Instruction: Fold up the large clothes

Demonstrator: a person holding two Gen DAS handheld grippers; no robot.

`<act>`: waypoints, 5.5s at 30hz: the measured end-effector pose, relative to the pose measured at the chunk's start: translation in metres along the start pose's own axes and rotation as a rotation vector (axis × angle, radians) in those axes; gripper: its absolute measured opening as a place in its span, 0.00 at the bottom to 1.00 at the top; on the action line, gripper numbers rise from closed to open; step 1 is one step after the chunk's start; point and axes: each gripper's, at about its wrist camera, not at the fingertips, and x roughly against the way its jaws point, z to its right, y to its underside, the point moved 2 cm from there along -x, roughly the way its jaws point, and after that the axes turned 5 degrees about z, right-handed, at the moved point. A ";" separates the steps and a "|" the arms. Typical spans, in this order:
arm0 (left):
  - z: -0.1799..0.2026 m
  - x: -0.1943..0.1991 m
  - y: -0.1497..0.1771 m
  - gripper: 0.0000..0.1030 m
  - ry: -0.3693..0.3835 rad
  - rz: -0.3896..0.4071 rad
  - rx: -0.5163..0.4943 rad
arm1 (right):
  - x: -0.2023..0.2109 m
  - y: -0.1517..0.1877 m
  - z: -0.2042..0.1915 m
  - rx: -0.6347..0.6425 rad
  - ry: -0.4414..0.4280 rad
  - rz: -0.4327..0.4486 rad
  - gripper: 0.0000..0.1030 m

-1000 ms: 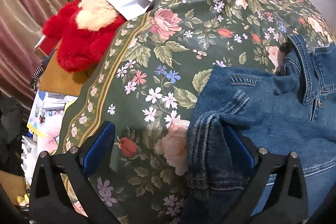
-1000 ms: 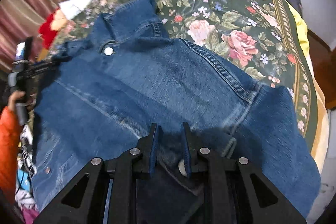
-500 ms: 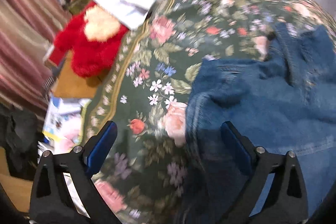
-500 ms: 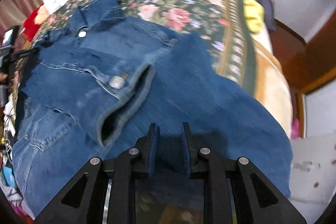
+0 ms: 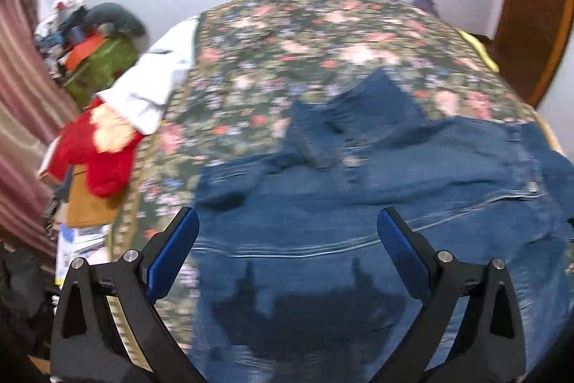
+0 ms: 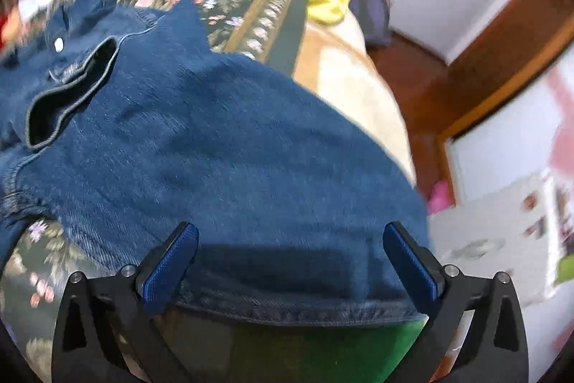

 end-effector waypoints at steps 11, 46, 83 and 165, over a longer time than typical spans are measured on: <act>0.143 -0.023 0.004 0.98 0.228 -0.059 -0.140 | 0.035 0.056 0.094 -0.405 -0.151 -0.016 1.00; 0.093 0.001 0.009 0.98 0.206 0.009 0.075 | 0.106 -0.058 0.108 -0.583 -0.329 0.368 0.16; -0.056 0.022 0.100 0.98 0.159 -0.039 0.369 | 0.085 -0.106 -0.253 0.133 -0.541 0.046 0.15; -0.154 -0.120 0.060 0.81 0.110 -0.253 0.408 | -0.048 -0.133 -0.095 -0.330 -0.548 -0.076 0.79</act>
